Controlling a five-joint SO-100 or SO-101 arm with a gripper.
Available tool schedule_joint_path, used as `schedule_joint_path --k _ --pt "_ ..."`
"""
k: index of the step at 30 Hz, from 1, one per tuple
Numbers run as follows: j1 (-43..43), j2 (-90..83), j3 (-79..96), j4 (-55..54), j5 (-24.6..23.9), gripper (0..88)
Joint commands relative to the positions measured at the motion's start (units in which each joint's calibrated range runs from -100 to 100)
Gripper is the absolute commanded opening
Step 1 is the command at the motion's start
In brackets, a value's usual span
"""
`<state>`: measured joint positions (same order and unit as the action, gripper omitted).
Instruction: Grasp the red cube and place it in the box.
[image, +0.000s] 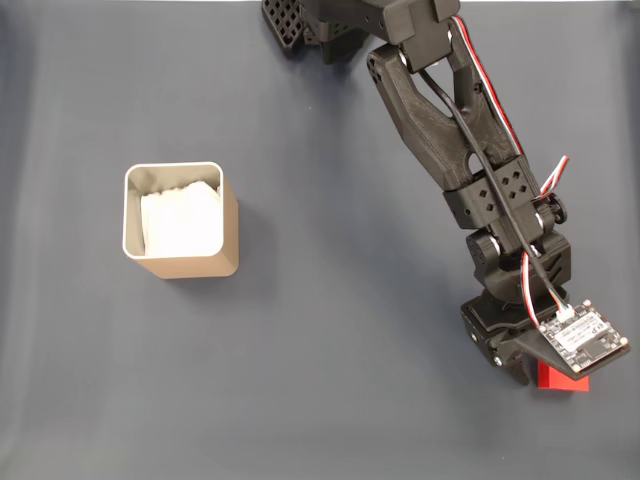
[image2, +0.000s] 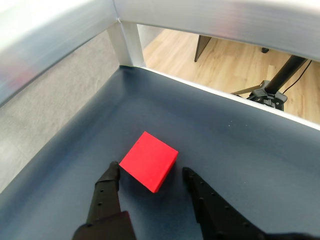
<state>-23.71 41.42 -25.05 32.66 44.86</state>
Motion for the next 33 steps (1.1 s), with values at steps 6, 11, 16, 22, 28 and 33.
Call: schedule_joint_path --k 6,11,16,22,28,33 --pt "0.11 1.03 -4.95 -1.18 0.2 32.7" --pt "0.11 2.16 -7.86 -1.27 -0.34 33.0" --pt "0.32 1.98 -8.32 -0.85 -1.37 29.7" --pt "0.46 1.2 -8.23 -0.69 -1.27 26.1" --pt "0.53 0.25 -7.95 0.38 -1.47 22.1" --pt "0.6 -0.79 -7.32 1.36 -2.0 20.0"
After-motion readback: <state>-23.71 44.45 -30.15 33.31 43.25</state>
